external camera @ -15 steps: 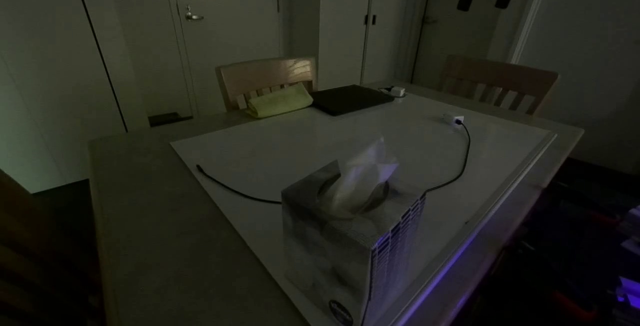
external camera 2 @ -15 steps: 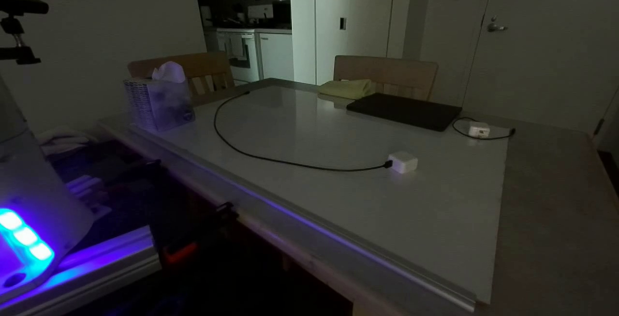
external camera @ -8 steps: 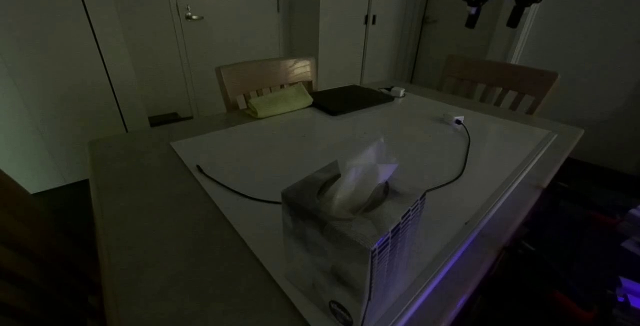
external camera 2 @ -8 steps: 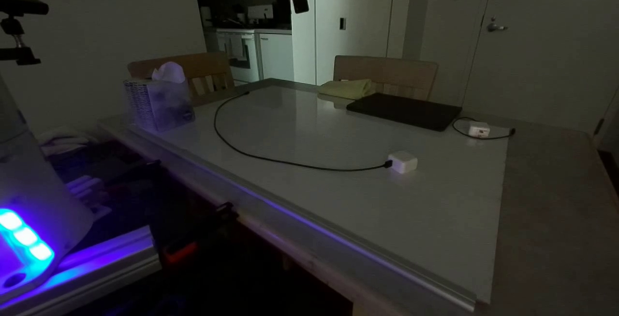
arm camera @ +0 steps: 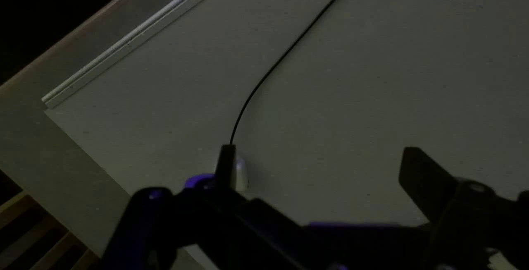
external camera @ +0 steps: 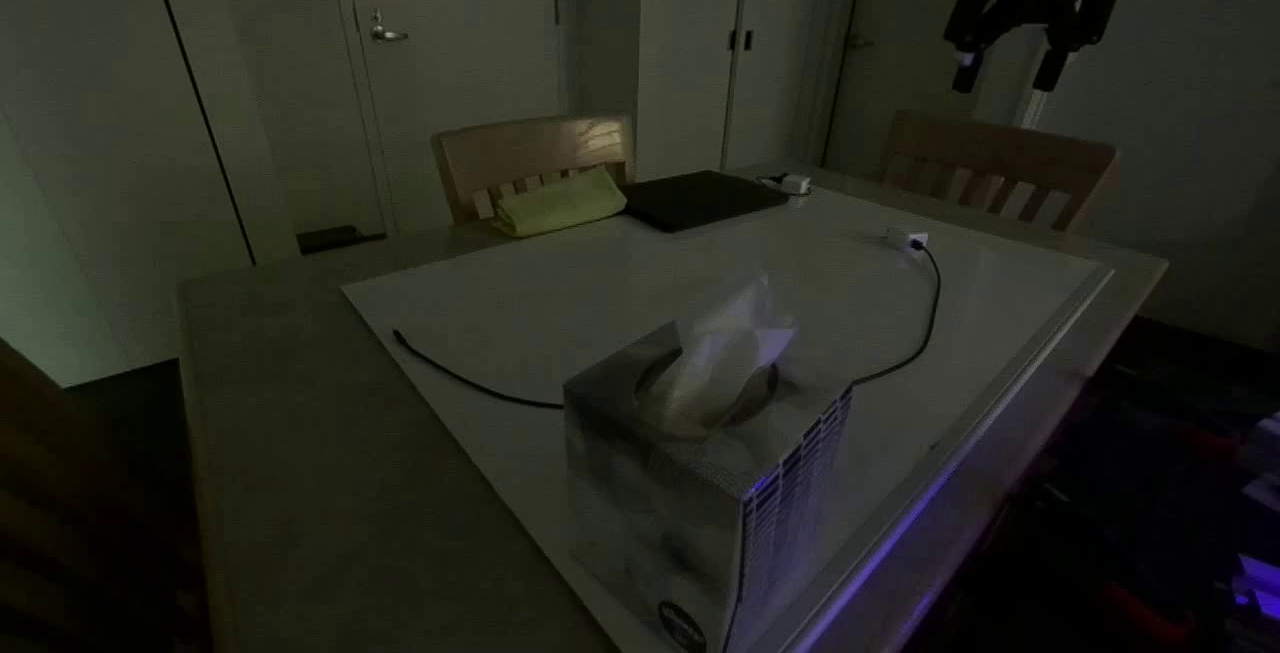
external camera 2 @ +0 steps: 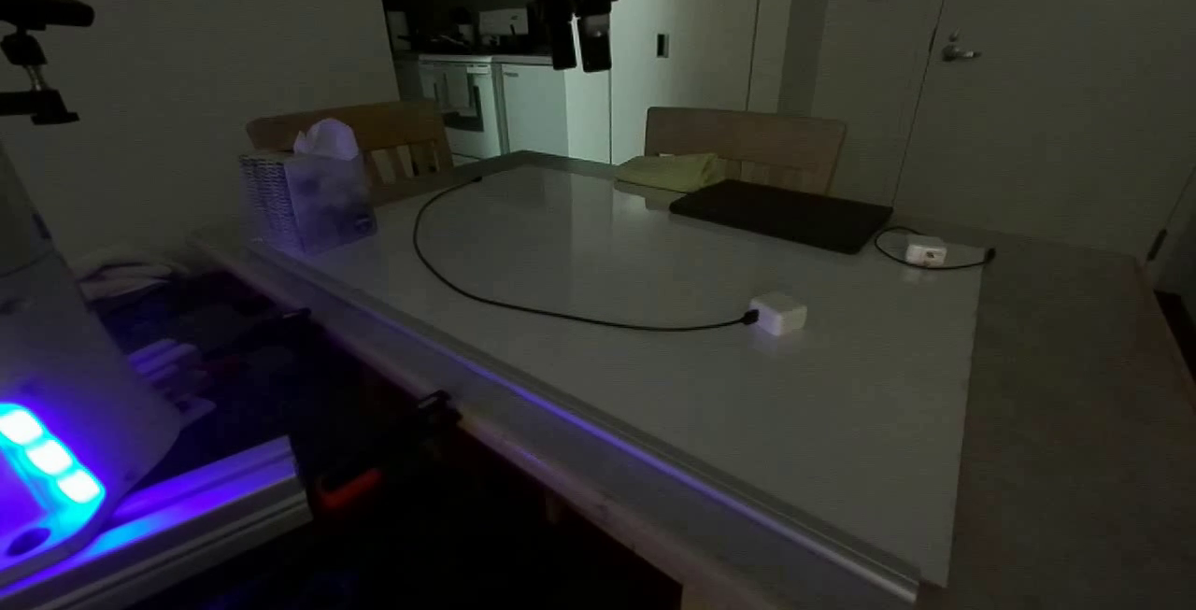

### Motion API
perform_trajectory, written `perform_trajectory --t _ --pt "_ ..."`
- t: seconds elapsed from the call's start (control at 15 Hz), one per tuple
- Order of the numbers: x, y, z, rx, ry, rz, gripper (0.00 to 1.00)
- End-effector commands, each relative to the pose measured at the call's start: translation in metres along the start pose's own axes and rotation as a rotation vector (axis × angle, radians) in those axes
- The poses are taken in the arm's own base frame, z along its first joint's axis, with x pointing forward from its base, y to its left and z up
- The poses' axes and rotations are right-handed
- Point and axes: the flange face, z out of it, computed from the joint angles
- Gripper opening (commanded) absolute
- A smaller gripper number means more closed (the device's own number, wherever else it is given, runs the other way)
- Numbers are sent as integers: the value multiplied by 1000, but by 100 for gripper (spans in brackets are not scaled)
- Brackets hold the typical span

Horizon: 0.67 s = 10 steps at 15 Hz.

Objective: Put the charging cable in circle form.

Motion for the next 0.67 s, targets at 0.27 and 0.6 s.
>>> perform_trajectory --t 0.27,0.6 --pt "5 11 3 -8 -7 42 100" --pt "20 37 15 -10 -39 69 100"
